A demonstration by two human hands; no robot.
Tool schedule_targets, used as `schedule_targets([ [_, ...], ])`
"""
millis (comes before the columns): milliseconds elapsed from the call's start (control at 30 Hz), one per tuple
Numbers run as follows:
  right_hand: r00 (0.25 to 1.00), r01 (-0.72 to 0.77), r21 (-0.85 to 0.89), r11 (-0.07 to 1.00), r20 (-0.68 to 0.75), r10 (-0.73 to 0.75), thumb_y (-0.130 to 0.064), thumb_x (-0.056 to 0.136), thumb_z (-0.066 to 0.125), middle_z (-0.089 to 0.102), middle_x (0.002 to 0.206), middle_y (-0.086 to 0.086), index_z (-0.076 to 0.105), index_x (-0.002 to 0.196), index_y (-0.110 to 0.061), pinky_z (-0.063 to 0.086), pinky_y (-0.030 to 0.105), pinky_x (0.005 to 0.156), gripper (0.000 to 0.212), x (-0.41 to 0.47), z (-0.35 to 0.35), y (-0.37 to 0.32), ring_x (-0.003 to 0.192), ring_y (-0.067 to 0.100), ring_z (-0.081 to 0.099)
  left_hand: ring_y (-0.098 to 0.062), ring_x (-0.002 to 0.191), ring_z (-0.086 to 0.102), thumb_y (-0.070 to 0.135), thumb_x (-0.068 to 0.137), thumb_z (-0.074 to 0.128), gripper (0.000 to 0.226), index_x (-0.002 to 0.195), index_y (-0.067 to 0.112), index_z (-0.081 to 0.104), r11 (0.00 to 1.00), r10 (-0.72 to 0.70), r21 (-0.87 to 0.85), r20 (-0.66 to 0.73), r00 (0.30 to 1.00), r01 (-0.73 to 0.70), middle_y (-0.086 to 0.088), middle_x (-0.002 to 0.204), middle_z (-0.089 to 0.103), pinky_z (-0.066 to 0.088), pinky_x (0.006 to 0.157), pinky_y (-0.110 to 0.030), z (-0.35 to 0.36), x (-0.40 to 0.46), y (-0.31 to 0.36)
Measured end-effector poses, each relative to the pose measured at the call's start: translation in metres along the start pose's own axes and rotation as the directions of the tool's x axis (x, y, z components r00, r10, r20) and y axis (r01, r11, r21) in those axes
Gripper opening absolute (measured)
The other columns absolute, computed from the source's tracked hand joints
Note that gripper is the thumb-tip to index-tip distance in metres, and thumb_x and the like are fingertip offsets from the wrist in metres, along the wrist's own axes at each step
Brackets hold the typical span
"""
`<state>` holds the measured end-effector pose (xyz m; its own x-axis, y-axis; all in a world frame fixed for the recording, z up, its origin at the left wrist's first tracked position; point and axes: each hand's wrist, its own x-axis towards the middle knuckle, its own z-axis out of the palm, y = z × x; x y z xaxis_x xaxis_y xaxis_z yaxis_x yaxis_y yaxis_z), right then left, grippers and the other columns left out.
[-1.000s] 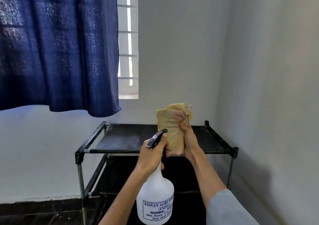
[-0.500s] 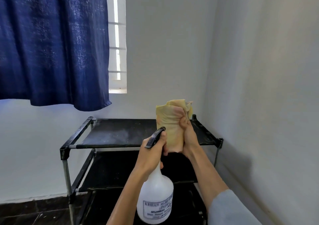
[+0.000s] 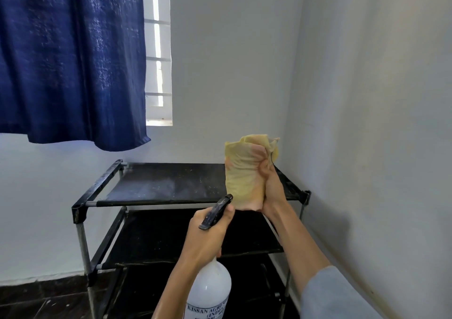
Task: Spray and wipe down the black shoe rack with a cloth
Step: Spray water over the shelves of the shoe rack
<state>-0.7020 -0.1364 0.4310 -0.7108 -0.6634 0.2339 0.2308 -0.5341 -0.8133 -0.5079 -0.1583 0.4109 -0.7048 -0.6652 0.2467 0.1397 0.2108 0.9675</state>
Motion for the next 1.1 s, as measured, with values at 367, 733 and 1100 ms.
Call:
schedule_targets([
  [367, 1.000, -0.010, 0.058, 0.998, 0.018, 0.009, -0.030, 0.100, 0.046, 0.059, 0.129, 0.015, 0.048, 0.135, -0.018, 0.049, 0.052, 0.095, 0.037, 0.001, -0.002, 0.000, 0.115, 0.032, 0.060, -0.023, 0.052, 0.039, 0.042, 0.088, 0.058, 0.041, 0.074, 0.004, 0.053, 0.997, -0.055, 0.050, 0.072, 0.996, 0.052, -0.011, 0.062, 0.043, 0.033, 0.039, -0.023, 0.009, 0.006, -0.003],
  [733, 0.998, -0.016, 0.074, 0.997, 0.068, 0.011, -0.029, 0.102, 0.041, 0.064, 0.117, 0.011, 0.054, 0.124, -0.018, 0.057, 0.037, 0.073, 0.028, -0.005, 0.006, 0.000, 0.099, 0.024, 0.068, -0.011, 0.088, 0.062, 0.020, 0.093, 0.054, 0.016, 0.090, 0.009, 0.066, 0.993, -0.045, 0.107, -0.082, 0.996, 0.054, -0.006, 0.089, 0.069, 0.054, 0.054, -0.029, -0.046, 0.021, 0.023],
  [1100, 0.991, -0.002, -0.092, 0.996, 0.133, 0.015, -0.030, 0.101, 0.039, 0.062, 0.121, 0.015, 0.051, 0.131, -0.011, 0.057, 0.033, 0.069, 0.038, 0.008, -0.011, -0.017, 0.098, 0.024, 0.068, -0.024, 0.067, 0.053, -0.002, 0.074, 0.047, 0.017, 0.081, 0.005, 0.060, 0.869, -0.322, 0.197, -0.473, 0.820, 0.455, -0.011, 0.074, 0.058, 0.042, 0.054, -0.028, -0.165, 0.042, 0.011],
])
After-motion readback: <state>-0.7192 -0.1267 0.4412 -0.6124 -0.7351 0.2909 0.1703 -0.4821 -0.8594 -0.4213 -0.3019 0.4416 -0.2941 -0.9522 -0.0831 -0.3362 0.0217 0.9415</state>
